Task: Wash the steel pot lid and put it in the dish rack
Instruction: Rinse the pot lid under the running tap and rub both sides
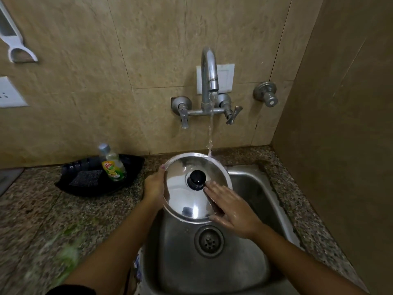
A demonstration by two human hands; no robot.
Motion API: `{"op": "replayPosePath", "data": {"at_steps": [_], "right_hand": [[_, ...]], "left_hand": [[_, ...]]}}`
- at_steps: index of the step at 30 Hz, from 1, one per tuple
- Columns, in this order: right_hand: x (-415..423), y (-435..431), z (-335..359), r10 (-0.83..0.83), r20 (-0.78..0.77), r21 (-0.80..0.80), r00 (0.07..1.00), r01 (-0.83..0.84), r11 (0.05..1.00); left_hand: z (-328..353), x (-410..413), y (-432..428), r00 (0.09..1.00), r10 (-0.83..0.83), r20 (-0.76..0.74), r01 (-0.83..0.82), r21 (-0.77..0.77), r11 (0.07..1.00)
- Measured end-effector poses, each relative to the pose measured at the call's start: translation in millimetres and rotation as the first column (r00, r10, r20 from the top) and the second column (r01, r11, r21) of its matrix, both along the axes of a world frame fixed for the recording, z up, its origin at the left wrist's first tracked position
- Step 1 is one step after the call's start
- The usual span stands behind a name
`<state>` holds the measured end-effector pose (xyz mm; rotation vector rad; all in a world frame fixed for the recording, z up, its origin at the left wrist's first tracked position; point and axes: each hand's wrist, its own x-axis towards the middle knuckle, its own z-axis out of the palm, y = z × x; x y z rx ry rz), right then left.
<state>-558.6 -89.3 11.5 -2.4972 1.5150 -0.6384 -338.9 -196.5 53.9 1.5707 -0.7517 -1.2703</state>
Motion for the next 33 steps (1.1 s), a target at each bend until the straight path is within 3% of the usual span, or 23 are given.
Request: {"op": "replayPosePath", "data": {"at_steps": [3, 5, 9, 11, 13, 16, 19, 22, 25, 28, 30, 31, 33], "right_hand": [[-13, 6, 3, 0.131, -0.118, 0.005, 0.984, -0.132, 0.991], [-11, 3, 9, 0.153, -0.103, -0.015, 0.983, -0.155, 0.988], [-8, -2, 28, 0.061, 0.202, -0.145, 0.977, -0.031, 0.989], [-5, -4, 33, -0.011, 0.347, -0.047, 0.938, 0.029, 0.998], [-1, -8, 28, -0.137, 0.470, 0.158, 0.872, 0.069, 0.985], [2, -15, 13, -0.351, 0.667, 0.401, 0.657, 0.080, 0.912], [1, -17, -2, -0.529, 0.760, 0.543, 0.378, 0.078, 0.836], [0, -15, -13, -0.691, 0.711, 0.697, 0.128, -0.005, 0.717], [5, -16, -17, -0.791, 0.612, 0.787, 0.016, -0.116, 0.606], [12, -24, -15, -0.832, 0.553, 0.831, 0.038, -0.095, 0.548], [17, -29, -10, -0.829, 0.544, 0.829, 0.127, 0.070, 0.555], [17, -32, -8, -0.806, 0.530, 0.775, 0.264, 0.237, 0.587], [16, -37, -8, -0.731, 0.302, 0.462, 0.612, 0.577, 0.674]], "left_hand": [[-2, 8, 2, 0.997, -0.072, 0.017, 0.070, 0.081, 0.994], [-5, 9, 7, 0.992, -0.127, -0.023, 0.129, 0.140, 0.982], [-9, 24, 20, 0.915, -0.354, -0.191, 0.399, 0.320, 0.859], [-14, 31, 24, 0.871, -0.478, -0.109, 0.480, 0.387, 0.787], [-23, 32, 24, 0.847, -0.530, 0.037, 0.473, 0.404, 0.783], [-39, 31, 24, 0.873, -0.479, 0.090, 0.414, 0.381, 0.826], [-52, 33, 29, 0.934, -0.327, -0.142, 0.356, 0.308, 0.882], [-64, 33, 43, 0.892, -0.257, -0.373, 0.357, 0.230, 0.905], [-70, 30, 51, 0.822, -0.305, -0.482, 0.400, 0.105, 0.911], [-64, 22, 53, 0.862, -0.285, -0.419, 0.355, 0.097, 0.930], [-63, 17, 52, 0.886, -0.246, -0.393, 0.302, 0.088, 0.949], [-63, 15, 51, 0.892, -0.229, -0.391, 0.282, 0.084, 0.956], [-62, 9, 48, 0.899, -0.197, -0.392, 0.239, 0.062, 0.969]]}}
